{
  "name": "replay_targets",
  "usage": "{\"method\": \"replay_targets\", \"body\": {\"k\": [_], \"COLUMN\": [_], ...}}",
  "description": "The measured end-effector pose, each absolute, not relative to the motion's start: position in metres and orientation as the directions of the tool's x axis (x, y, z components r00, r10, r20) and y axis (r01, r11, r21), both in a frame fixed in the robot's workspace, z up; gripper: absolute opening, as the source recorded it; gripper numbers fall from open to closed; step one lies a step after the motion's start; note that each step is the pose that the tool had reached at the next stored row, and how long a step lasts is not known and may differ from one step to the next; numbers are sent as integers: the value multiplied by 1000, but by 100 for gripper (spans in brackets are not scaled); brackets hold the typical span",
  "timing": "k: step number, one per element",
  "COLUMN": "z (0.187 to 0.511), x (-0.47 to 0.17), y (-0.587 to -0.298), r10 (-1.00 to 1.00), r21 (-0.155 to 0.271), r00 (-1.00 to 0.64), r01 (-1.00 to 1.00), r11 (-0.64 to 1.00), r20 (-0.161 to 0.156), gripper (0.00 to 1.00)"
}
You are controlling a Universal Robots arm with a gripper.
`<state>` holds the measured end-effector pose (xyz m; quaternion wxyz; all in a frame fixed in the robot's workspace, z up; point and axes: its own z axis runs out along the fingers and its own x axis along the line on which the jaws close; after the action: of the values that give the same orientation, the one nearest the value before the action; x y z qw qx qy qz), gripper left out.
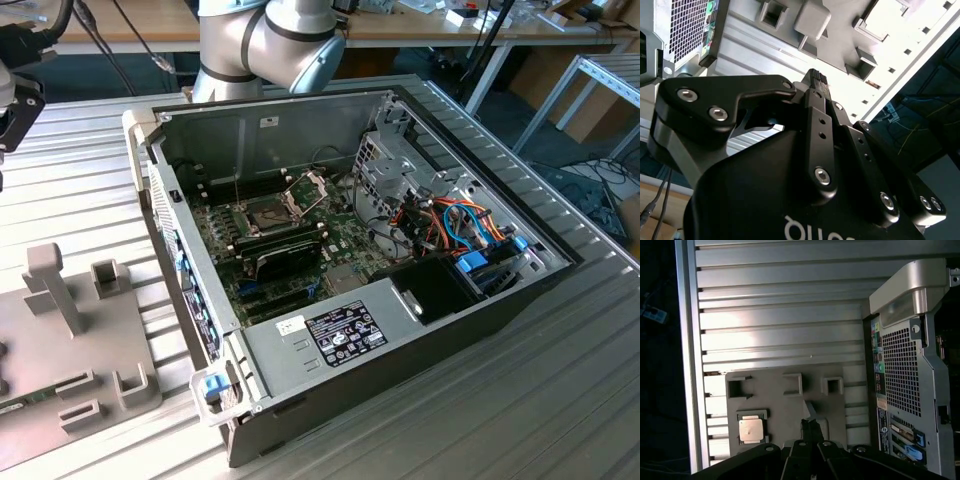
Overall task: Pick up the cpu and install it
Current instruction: 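Reach for the cpu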
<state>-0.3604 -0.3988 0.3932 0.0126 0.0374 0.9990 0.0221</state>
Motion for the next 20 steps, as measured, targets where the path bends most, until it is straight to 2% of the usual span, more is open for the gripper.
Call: {"method": "replay_targets", "body": {"k": [20], "z": [393], "x": [-387], "y": [-399], "r10": [75], "r21": [45], "r00": [-997], "r01": [74], "r11": [996], "r20": [-24], "gripper": [11]}}
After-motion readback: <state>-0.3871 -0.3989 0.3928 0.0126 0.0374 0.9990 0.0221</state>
